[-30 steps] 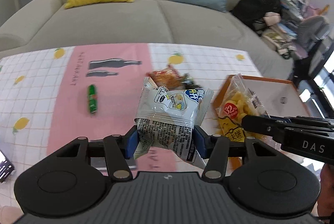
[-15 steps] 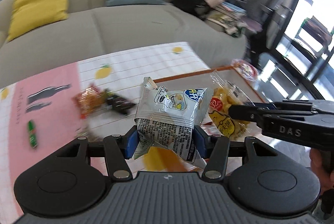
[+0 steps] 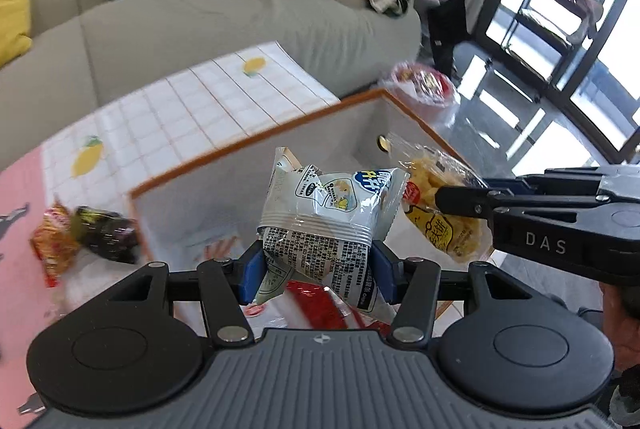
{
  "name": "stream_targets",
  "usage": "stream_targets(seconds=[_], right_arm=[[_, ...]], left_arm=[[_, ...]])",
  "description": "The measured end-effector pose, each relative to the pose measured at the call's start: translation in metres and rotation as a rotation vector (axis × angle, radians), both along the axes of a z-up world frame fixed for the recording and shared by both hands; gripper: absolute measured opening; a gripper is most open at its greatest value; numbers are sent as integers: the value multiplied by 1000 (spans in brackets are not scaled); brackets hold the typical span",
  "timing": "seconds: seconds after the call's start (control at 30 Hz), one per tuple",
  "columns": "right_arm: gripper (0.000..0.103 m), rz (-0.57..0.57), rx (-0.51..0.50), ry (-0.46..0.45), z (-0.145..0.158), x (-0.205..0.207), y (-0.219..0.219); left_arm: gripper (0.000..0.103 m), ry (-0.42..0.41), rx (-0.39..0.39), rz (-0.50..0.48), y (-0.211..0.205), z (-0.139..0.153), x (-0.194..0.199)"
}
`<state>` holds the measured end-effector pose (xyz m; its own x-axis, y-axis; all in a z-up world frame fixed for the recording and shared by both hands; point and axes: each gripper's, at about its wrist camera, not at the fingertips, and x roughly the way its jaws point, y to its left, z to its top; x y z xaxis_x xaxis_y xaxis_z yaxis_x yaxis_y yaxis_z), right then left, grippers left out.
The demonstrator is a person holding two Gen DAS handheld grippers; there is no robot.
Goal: Organize snacks
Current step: 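Carry both bags over the orange box and lower them inside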
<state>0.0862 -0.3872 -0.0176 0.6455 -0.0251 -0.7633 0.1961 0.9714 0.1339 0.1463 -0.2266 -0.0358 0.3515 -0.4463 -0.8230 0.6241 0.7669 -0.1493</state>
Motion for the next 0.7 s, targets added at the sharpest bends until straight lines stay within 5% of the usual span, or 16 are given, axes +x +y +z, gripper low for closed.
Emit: stream_targets(seconds=[0.37, 0.7], right_arm=[[18, 3, -9, 79, -30, 24, -24], [19, 9, -6, 181, -59, 36, -27]], left_arm=[[63, 86, -9, -21, -25, -36, 17], [64, 145, 80, -39, -40, -63, 21]])
